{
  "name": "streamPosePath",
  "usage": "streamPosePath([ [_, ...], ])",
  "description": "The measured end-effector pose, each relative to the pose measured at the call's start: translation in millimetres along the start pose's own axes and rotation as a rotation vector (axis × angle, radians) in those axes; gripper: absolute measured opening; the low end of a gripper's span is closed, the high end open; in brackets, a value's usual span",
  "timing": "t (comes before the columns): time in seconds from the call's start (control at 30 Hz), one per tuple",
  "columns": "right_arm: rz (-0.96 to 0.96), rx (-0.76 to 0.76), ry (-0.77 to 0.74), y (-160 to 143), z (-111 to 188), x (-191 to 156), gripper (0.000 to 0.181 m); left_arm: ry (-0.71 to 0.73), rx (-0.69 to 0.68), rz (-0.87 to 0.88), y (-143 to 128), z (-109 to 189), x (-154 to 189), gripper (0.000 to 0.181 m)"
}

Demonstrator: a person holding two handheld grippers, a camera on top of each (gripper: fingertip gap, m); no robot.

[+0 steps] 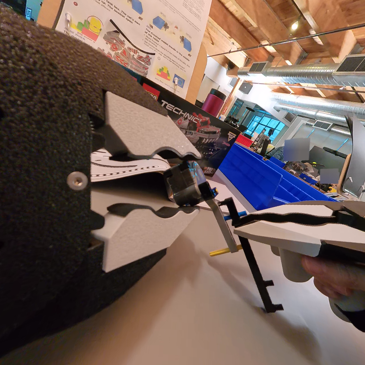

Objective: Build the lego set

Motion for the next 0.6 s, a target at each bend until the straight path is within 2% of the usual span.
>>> streamPosePath([
  [0.33, -0.002, -0.014, 0.005, -3.3, -0.9, 1.0, 0.008, -0.009, -0.015, -0.034, 1.5, -0.9, 4.1, 0.043],
  [0.6, -0.025, -0.046, 0.000, -8.3, -6.7, 1.3, 0.008, -0.052, -0.027, 0.037, -4.0, -1.8, 8.3, 0.043],
])
Point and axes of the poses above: each gripper's, where its closed fingertips meet, z back along the fingers, y out of its top, x = y × z across the jaws, the point moved 5 cm from there along z, back along the fingers, and after that the axes turned 5 degrees about -z, right-handed, at the moved point
